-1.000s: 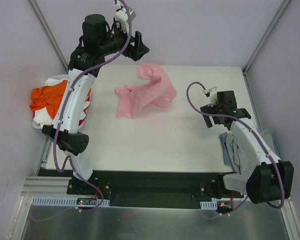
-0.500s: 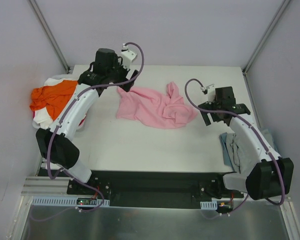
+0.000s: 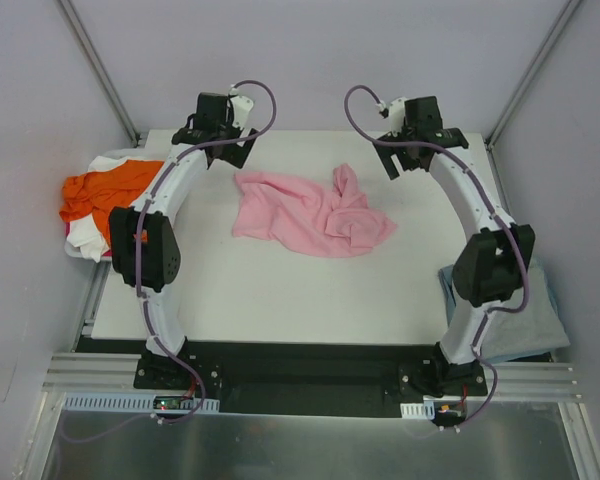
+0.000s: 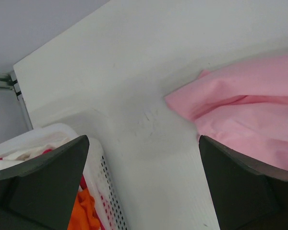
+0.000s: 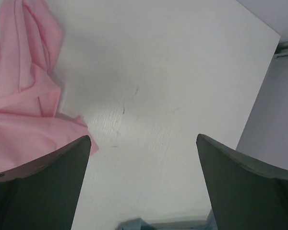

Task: Fold and stack the t-shirts
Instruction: Move the tshirt to the center of the board, then flatten the tshirt out

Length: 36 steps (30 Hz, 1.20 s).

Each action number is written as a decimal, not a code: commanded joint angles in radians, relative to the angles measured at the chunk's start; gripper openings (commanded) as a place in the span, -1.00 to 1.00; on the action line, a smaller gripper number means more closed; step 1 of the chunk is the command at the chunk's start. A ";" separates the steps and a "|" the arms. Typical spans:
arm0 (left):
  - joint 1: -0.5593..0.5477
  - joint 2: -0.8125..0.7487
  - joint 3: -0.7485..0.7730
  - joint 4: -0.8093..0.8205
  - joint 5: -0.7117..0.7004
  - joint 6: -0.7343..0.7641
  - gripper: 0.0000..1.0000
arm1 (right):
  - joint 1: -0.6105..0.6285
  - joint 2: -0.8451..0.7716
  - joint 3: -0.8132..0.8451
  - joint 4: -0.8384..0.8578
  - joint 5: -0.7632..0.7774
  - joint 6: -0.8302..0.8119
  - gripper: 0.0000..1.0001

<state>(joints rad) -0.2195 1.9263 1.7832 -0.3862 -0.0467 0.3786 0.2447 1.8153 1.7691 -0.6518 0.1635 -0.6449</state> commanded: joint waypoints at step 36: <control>0.006 0.346 0.285 0.033 0.099 -0.037 0.98 | 0.145 0.493 0.435 0.026 -0.127 0.025 0.93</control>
<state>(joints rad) -0.2150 2.3238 2.0941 -0.3599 0.0509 0.3290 0.3882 2.2982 2.1834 -0.6399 -0.0002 -0.6178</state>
